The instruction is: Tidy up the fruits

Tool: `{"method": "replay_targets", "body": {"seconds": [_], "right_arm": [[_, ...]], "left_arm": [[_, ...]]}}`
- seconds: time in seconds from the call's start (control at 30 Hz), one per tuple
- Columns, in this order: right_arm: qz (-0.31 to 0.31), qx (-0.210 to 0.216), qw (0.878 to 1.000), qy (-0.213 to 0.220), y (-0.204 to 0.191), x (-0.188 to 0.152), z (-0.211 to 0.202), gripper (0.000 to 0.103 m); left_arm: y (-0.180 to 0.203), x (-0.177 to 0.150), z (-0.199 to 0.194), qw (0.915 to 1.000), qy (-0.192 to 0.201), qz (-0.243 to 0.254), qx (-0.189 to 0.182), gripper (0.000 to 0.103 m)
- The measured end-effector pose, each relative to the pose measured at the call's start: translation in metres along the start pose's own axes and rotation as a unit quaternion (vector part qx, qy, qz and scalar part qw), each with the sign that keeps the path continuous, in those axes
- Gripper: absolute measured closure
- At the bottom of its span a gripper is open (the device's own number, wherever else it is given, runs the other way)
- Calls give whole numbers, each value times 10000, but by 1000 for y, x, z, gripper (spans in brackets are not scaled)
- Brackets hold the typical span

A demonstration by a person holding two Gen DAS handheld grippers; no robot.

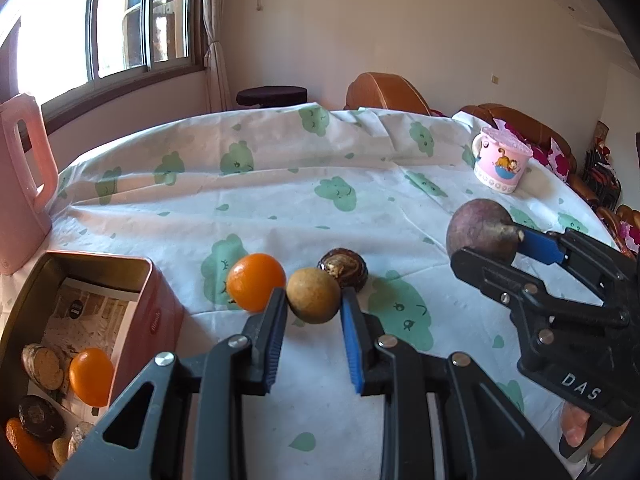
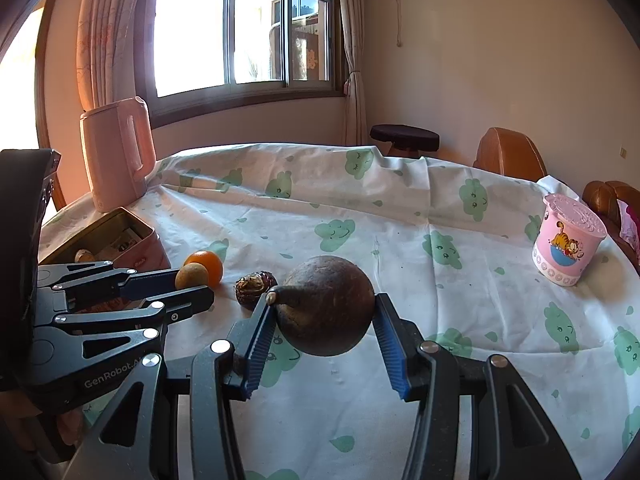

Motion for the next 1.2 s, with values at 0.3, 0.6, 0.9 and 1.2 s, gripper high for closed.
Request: {"method": "replay_targets", "body": {"seconds": [0.3,0.6,0.9,1.2], "right_arm": [[-31,-11,9999,151,0,1,-6,52],[-39,-31,9995,320,-1,2,-13,52],[-15,-47,9990,449,0,3,-18,52],[4,-67,9984,570,1,3,-23,52]], "left_arm": [[-1,1,-7,9998,183,0,78,75],[-2,1,-15,9992,359,-10,172,74],[-2,2,-21,9983,524,-11,266,74],[-3,1,-27,9974,656,-38,313,75]]}}
Point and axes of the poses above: each gripper's, at about its wrist camera, not at the fingertips, and z roughly the way its jaws point, y to its right, x to its top, the point moved 4 cm from there along z, roughly the way its jaws point, and after that the axes turned 6 degrees about z, right-handed, at the moved point
